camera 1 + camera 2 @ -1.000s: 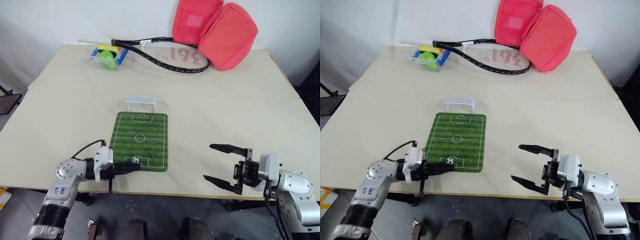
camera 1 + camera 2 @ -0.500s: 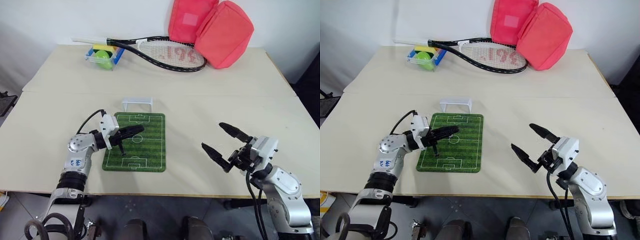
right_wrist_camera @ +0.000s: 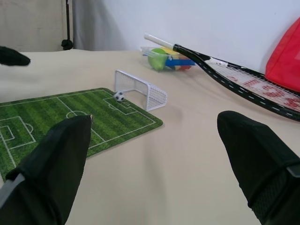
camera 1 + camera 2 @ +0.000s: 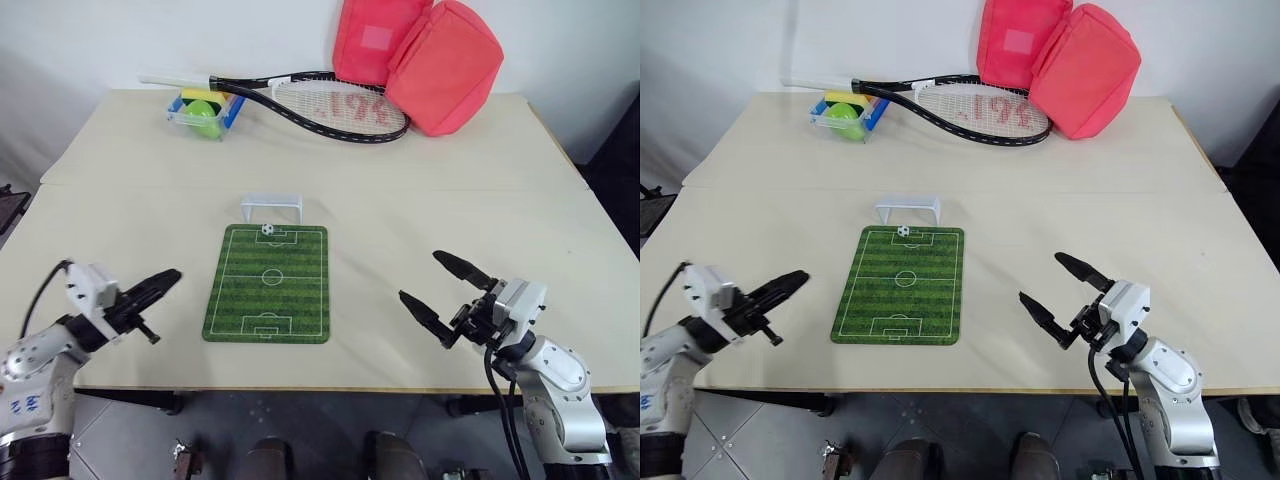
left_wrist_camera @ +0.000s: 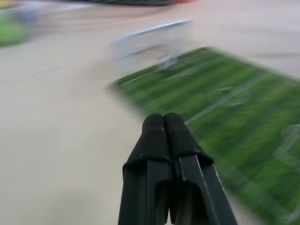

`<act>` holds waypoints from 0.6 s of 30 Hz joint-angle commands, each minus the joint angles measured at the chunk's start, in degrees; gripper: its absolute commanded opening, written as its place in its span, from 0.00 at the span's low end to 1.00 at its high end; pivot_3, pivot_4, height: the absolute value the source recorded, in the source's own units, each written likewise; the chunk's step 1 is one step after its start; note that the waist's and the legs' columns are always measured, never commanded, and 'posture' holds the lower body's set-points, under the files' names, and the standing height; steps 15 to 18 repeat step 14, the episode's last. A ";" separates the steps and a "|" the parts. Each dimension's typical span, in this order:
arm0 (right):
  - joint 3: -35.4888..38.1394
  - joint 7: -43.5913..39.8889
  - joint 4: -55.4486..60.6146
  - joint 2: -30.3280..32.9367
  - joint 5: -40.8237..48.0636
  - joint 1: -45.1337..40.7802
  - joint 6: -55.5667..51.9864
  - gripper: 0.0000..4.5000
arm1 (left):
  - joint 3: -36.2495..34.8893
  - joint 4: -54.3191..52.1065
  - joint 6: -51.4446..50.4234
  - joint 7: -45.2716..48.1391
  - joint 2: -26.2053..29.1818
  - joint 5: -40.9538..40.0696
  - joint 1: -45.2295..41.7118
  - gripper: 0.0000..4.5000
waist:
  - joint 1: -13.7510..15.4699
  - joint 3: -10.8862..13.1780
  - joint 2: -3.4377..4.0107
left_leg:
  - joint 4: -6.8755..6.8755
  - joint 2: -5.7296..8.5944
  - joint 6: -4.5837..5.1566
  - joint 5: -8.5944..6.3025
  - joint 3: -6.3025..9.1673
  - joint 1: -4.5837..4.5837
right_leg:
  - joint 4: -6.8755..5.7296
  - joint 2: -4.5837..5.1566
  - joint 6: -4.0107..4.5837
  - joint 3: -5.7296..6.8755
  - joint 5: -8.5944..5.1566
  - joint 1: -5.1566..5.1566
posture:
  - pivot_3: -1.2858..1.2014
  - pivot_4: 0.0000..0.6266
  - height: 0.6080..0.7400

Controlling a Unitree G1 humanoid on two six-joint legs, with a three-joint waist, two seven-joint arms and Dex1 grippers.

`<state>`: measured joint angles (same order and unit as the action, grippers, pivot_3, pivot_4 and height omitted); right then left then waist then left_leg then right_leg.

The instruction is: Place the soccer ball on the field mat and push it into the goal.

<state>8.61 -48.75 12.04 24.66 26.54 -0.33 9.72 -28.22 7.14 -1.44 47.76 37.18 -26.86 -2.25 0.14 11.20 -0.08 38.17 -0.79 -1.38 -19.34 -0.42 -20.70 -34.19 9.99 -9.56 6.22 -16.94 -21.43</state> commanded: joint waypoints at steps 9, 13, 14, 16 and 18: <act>1.23 -3.83 -6.27 -0.36 0.84 -3.73 6.13 1.00 | -7.19 -10.71 -1.72 -12.31 -5.27 -1.22 7.83 0.01 | -0.12 -0.01 -0.01 | -0.02 -0.01 -0.02 -0.01 -0.09 0.06 | -0.02 -0.01 0.01 -0.07 0.01 -0.01 | 0.52 0.24 1.00; 0.67 -4.34 -8.36 -0.85 0.43 -4.79 7.39 1.00 | -6.74 -11.59 -1.31 -13.57 -6.28 -0.91 8.48 0.01 | -0.16 -0.02 -0.03 | -0.01 -0.01 -0.02 -0.01 -0.11 0.06 | -0.01 -0.01 0.02 -0.09 0.01 -0.01 | 0.52 0.24 1.00; 0.58 -4.53 -8.69 -0.91 0.42 -4.98 7.58 1.00 | -6.70 -11.93 -1.33 -13.00 -6.51 -1.79 8.47 0.01 | -0.16 -0.02 -0.03 | -0.01 -0.01 -0.02 -0.01 -0.12 0.06 | -0.01 -0.01 0.02 -0.09 0.01 -0.02 | 0.52 0.24 1.00; 0.58 -4.53 -8.69 -0.91 0.42 -4.98 7.58 1.00 | -6.70 -11.93 -1.33 -13.00 -6.51 -1.79 8.47 0.01 | -0.16 -0.02 -0.03 | -0.01 -0.01 -0.02 -0.01 -0.12 0.06 | -0.01 -0.01 0.02 -0.09 0.01 -0.02 | 0.52 0.24 1.00; 0.58 -4.53 -8.69 -0.91 0.42 -4.98 7.58 1.00 | -6.70 -11.93 -1.33 -13.00 -6.51 -1.79 8.47 0.01 | -0.16 -0.02 -0.03 | -0.01 -0.01 -0.02 -0.01 -0.12 0.06 | -0.01 -0.01 0.02 -0.09 0.01 -0.02 | 0.52 0.24 1.00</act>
